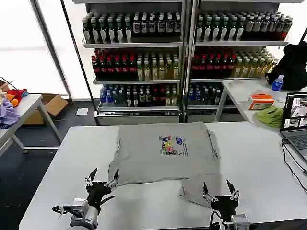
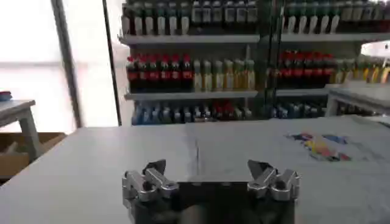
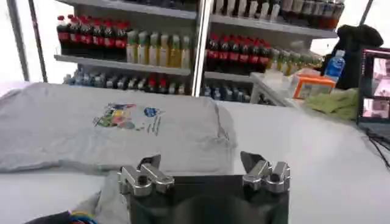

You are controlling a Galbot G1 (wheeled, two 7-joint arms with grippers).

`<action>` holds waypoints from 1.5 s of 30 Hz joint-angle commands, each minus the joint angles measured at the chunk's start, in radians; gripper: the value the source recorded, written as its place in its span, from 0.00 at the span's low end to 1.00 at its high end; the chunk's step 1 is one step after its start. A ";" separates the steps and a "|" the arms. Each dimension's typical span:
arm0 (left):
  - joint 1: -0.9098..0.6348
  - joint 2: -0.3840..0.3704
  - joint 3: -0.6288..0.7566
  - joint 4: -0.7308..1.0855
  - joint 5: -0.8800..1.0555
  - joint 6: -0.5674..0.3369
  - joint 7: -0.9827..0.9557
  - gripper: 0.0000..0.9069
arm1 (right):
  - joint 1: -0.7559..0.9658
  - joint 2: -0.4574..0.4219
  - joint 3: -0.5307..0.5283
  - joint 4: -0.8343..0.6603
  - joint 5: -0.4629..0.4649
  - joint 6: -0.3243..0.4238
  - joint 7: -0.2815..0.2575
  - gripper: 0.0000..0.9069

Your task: Fold and organize the clothes.

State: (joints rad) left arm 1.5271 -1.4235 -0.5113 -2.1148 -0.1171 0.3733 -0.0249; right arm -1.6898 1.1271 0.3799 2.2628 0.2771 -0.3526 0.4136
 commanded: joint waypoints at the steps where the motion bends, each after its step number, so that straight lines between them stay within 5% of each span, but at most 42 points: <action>1: 0.004 0.011 0.013 -0.003 0.010 0.044 -0.006 1.00 | -0.023 0.001 -0.001 -0.002 0.026 -0.035 0.039 1.00; 45: -0.063 0.013 0.023 0.139 -0.060 0.085 0.013 1.00 | -0.010 0.058 -0.044 -0.111 0.005 -0.044 0.056 1.00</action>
State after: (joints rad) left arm 1.4698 -1.4111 -0.4841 -1.9845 -0.1590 0.4554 -0.0119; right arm -1.7002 1.1807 0.3401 2.1645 0.2868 -0.3959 0.4699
